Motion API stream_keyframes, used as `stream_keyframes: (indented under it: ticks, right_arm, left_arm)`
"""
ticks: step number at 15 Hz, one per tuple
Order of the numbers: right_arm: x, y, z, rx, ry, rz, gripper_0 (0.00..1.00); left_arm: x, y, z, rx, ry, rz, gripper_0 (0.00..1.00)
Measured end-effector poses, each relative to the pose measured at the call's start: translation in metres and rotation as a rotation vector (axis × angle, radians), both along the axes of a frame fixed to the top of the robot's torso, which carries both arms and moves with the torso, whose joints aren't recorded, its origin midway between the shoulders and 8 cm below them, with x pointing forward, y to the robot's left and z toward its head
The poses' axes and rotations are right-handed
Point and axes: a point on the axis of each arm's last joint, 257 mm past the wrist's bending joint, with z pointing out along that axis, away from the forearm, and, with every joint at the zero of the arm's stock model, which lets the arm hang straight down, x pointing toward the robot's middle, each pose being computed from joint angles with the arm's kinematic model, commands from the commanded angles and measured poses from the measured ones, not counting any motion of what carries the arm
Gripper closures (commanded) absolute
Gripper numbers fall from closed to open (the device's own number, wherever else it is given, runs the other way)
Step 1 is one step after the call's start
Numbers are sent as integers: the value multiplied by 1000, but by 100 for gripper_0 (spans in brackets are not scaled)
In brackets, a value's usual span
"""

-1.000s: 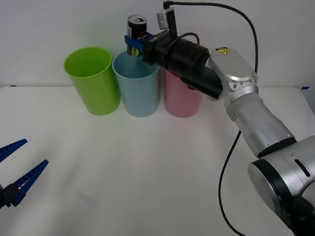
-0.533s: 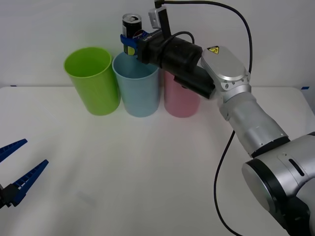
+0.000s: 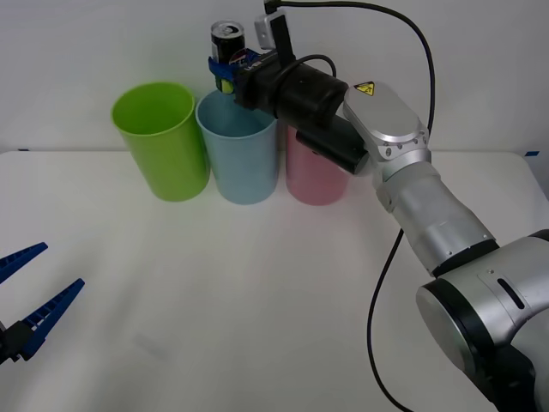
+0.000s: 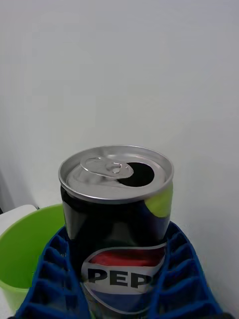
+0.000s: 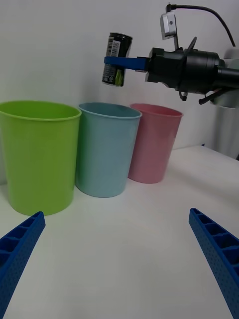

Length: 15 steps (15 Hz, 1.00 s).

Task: Grasp the object on the table and drop it into the matching bin: aluminum can to the light blue bin, PET bottle to the pink bin.

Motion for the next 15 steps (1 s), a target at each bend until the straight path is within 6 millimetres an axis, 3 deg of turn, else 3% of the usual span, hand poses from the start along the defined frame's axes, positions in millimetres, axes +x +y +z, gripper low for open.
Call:
stream_keyframes:
  ticks: [1, 8, 12, 15]
  right_arm:
    - [0, 0, 0, -7, -8, -1, 0]
    - [0, -2, -4, -41, -39, -9, 0]
    - [1, -20, -11, -34, -21, 2, 0]
    - [-9, -36, -16, -28, -19, 33, 0]
  left_arm:
    - [0, 0, 0, 0, 0, 0, 0]
    - [0, 0, 0, 0, 0, 0, 0]
    - [0, 0, 0, 0, 0, 0, 0]
    - [0, 0, 0, 0, 0, 0, 0]
